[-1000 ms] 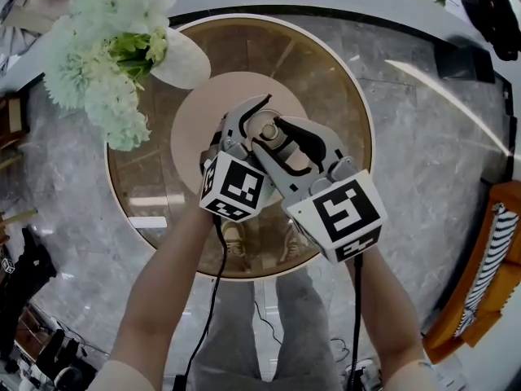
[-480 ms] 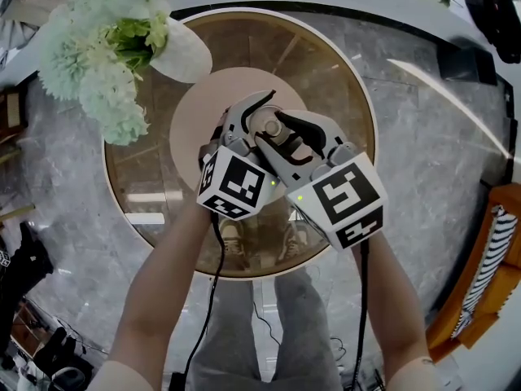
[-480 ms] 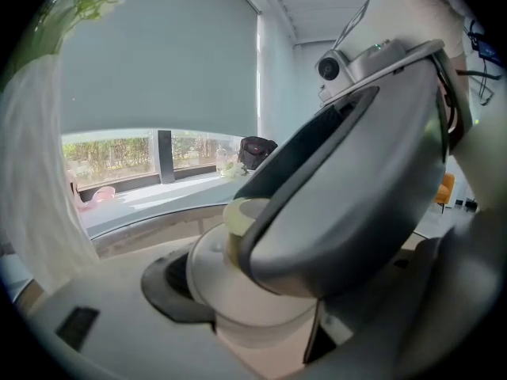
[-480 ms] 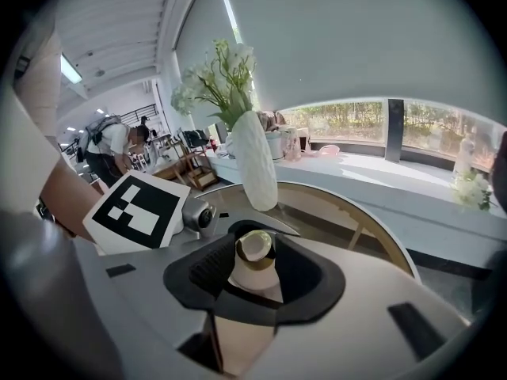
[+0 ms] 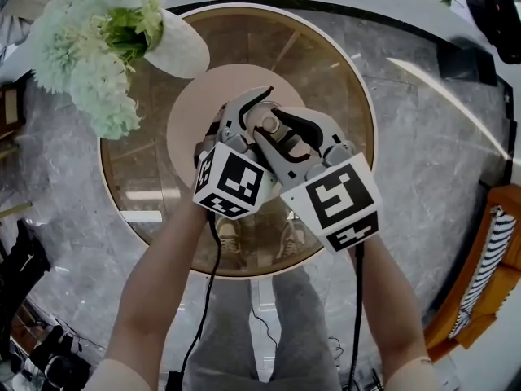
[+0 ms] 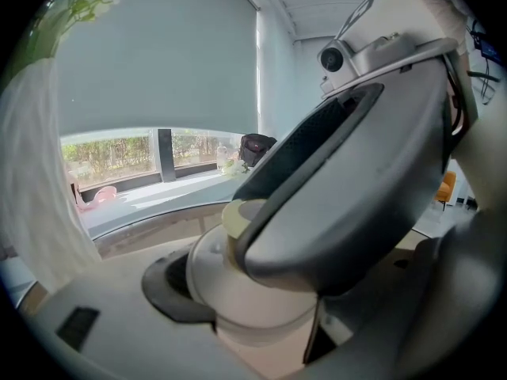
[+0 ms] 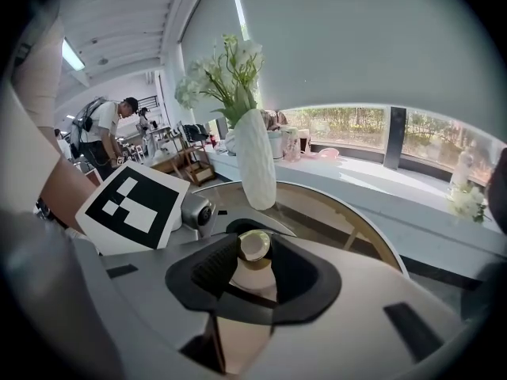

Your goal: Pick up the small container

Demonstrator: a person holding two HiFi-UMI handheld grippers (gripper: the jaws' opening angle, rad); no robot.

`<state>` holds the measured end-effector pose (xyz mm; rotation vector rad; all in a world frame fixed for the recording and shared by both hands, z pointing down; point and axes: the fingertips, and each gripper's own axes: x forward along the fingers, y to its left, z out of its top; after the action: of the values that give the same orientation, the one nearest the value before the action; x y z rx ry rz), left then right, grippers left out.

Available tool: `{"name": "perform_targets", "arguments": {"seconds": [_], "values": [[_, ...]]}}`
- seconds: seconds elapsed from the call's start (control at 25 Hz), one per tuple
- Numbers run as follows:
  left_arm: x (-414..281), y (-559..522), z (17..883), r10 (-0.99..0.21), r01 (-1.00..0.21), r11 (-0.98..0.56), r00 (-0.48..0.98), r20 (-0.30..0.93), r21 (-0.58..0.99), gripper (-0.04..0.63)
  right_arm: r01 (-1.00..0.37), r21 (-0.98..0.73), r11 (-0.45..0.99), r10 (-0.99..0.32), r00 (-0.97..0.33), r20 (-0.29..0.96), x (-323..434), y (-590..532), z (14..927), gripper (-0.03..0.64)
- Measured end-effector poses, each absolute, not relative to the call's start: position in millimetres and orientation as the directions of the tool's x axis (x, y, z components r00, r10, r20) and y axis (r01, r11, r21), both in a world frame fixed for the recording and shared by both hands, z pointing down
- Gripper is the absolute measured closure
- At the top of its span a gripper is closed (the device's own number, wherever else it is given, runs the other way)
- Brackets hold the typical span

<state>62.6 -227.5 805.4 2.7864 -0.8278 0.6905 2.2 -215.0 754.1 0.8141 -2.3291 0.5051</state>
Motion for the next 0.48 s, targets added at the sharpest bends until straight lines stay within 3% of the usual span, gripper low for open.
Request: {"name": "perform_targets", "arguments": {"seconds": [0.48], "values": [[53,-216,775,-0.482,-0.563,-0.825,0.736,0.475,0.037,0.247,-0.640,-0.148,0.754,-0.421,-0.643,0.640,-7,-203,723,0.488]]}}
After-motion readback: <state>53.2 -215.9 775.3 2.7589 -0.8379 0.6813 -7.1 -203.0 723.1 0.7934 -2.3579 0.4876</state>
